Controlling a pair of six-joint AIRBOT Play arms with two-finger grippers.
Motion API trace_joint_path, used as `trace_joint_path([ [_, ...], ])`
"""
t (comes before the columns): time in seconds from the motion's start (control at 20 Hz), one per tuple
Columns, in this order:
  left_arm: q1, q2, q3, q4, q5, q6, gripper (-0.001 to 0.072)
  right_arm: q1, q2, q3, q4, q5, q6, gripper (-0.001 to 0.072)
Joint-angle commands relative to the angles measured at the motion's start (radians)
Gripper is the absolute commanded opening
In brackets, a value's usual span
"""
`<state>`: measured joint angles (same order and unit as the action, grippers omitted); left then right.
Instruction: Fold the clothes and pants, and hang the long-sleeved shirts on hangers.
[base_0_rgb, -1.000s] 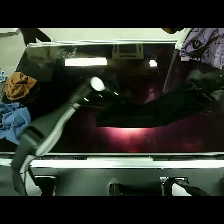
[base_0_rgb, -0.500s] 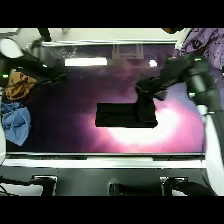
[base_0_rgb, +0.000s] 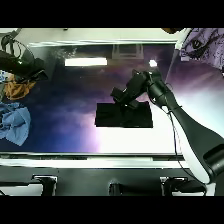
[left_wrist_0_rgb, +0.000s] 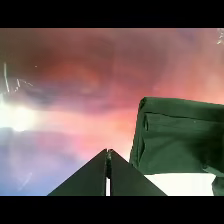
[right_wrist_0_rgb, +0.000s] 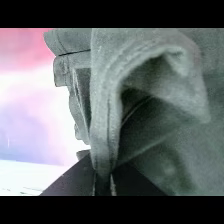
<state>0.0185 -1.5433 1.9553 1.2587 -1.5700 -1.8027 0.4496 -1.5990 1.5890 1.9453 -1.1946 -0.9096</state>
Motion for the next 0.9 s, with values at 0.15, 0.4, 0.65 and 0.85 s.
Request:
trace_joint_path([
  [0.15,0.006,0.001,0.000,0.004,0.000,0.000,0.0017,0.010,-0.077,0.001,0.123,0.090,-0.031,0.0025],
  [0.4,0.005,-0.011,-0.011,0.010,-0.001,0.000,0.0017,0.011,-0.114,0.001,0.168,0.227,-0.050,0.0117],
  [0.65,0.005,-0.011,-0.046,0.010,-0.001,0.000,0.0017,0.011,-0.103,0.016,0.386,0.261,-0.235,0.0389],
  [0.85,0.005,-0.011,-0.056,0.010,-0.001,0.000,0.0017,-0.059,-0.009,0.023,0.367,0.190,-0.302,0.0413],
])
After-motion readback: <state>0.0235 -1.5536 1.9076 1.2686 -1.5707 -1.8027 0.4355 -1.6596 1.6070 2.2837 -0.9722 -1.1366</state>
